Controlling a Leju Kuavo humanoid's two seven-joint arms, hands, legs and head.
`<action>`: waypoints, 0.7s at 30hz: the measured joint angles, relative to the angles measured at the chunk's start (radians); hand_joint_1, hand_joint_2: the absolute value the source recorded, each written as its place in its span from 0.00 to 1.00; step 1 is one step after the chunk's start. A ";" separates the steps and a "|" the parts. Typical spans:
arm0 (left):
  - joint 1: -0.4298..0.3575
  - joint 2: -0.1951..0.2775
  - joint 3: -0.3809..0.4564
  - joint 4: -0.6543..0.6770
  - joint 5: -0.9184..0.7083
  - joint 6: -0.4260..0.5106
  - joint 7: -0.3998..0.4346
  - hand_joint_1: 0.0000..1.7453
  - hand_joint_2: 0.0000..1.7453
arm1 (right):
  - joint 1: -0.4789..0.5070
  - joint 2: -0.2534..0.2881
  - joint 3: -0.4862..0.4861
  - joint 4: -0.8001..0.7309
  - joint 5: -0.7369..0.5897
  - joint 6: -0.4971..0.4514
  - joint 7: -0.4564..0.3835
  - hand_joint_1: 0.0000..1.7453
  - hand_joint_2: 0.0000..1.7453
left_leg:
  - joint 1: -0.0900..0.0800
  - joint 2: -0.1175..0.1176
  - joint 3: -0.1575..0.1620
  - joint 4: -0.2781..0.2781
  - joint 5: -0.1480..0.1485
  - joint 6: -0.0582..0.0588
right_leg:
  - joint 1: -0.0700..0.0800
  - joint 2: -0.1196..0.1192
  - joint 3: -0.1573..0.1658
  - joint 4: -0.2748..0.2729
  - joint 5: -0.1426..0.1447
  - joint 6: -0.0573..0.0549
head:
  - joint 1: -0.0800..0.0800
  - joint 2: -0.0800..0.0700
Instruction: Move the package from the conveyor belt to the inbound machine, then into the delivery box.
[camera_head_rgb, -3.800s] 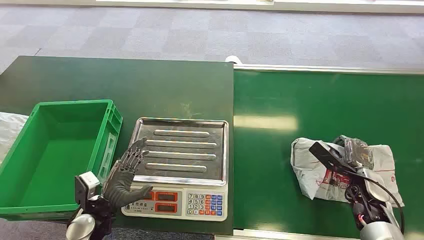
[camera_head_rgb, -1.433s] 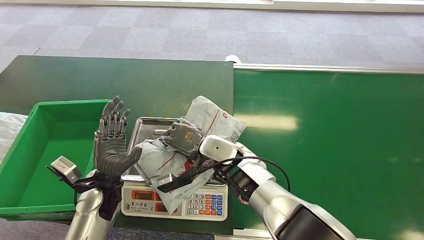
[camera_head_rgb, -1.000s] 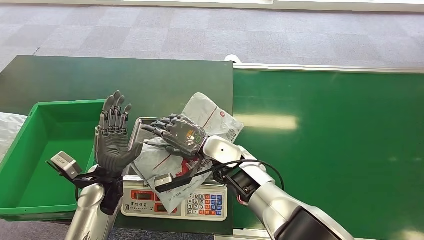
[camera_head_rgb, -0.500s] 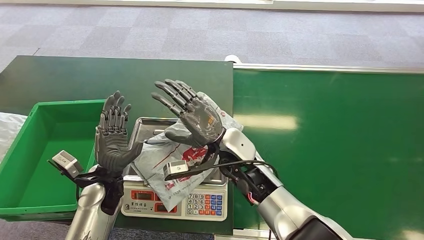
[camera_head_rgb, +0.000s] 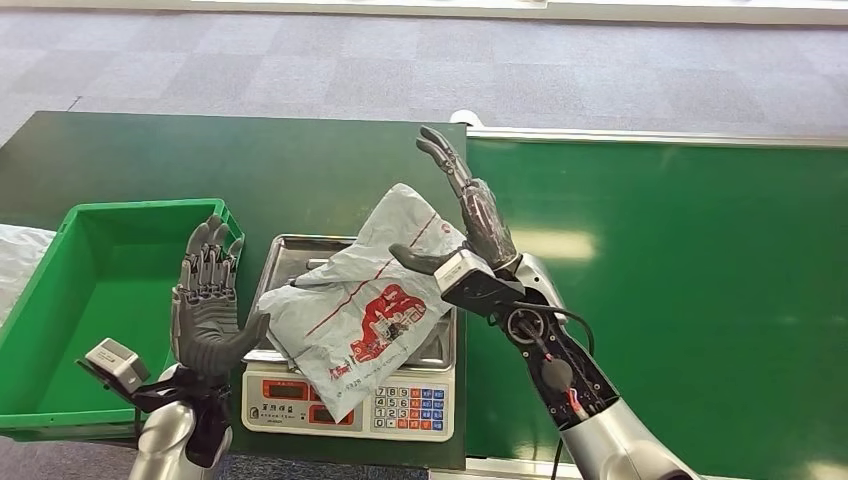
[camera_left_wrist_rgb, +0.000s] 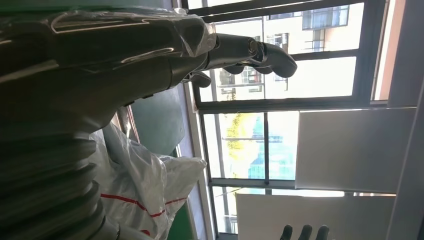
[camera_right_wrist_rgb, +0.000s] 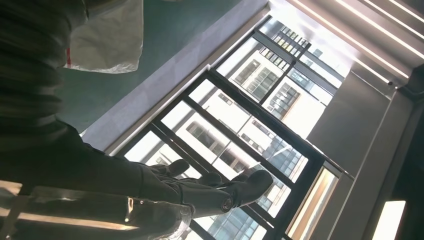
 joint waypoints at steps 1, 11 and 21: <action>0.003 0.000 0.001 -0.002 0.000 0.000 0.000 0.00 1.00 | 0.002 -0.003 -0.003 -0.005 0.000 0.001 0.000 0.00 1.00 | 0.000 0.000 0.000 0.000 0.000 0.000 | 0.000 0.000 0.000 0.000 0.000 0.000 | 0.000 0.000; 0.009 0.002 0.010 -0.009 -0.010 0.007 0.000 0.00 1.00 | 0.017 -0.026 -0.046 -0.026 -0.085 -0.008 0.045 0.00 1.00 | 0.000 0.000 0.000 0.000 0.000 0.000 | 0.000 0.000 0.000 0.000 0.000 0.000 | 0.000 0.000; 0.064 0.015 0.017 -0.063 -0.103 -0.048 0.001 0.00 1.00 | 0.193 -0.155 -0.264 -0.071 -0.309 0.075 0.143 0.00 1.00 | 0.000 -0.001 -0.001 0.000 -0.001 0.000 | -0.001 -0.001 0.000 0.000 0.000 0.000 | 0.000 0.000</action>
